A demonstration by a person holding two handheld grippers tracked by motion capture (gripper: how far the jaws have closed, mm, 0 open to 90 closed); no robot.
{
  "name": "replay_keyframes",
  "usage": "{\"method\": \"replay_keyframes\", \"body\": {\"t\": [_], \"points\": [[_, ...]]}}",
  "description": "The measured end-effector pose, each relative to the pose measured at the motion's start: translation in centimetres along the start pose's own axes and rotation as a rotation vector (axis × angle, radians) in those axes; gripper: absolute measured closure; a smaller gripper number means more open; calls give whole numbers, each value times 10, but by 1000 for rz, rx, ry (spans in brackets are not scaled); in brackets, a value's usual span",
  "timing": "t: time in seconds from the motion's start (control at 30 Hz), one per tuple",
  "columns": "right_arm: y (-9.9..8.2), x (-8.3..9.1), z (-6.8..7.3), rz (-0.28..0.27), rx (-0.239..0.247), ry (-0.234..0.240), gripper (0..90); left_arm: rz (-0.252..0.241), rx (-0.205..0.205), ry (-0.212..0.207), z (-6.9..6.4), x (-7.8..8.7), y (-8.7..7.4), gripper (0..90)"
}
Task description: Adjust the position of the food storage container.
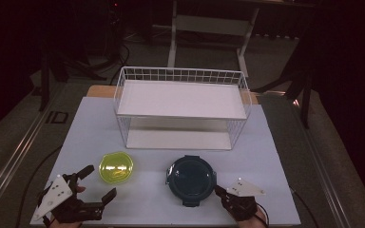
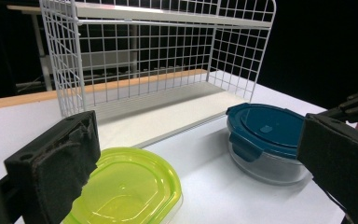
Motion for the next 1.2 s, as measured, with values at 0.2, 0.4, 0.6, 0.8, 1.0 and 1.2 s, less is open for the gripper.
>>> {"method": "replay_keyframes", "body": {"t": [0.2, 0.4, 0.6, 0.8, 1.0, 1.2], "points": [[3, -3, -5, -3, -5, 2, 900, 3, -1, 0, 0, 0, 0, 0], [4, -2, -4, -11, -11, 9, 900, 6, -9, -2, -1, -1, -1, 0], [2, -1, -3, -6, -13, 6, 900, 7, -9, -5, -1, 0, -1, 0], [3, -3, -5, -5, -13, 4, 900, 11, -12, -6, -2, -1, -1, 0], [3, -4, -7, -5, -21, 7, 900, 17, -13, -9, -3, -2, -2, 0], [4, -5, -8, -5, -15, 7, 900, 21, -12, -11, -2, -3, -2, 0]]}}
Point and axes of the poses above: each handheld gripper's, and its own axes: x roughly backward along the jaws, y roughly out of its top, z roughly to its left, the point moved 2 cm from there along -x, roughly forward along the jaws, and after that the axes turned 15 degrees about x, right-handed, at the moved point
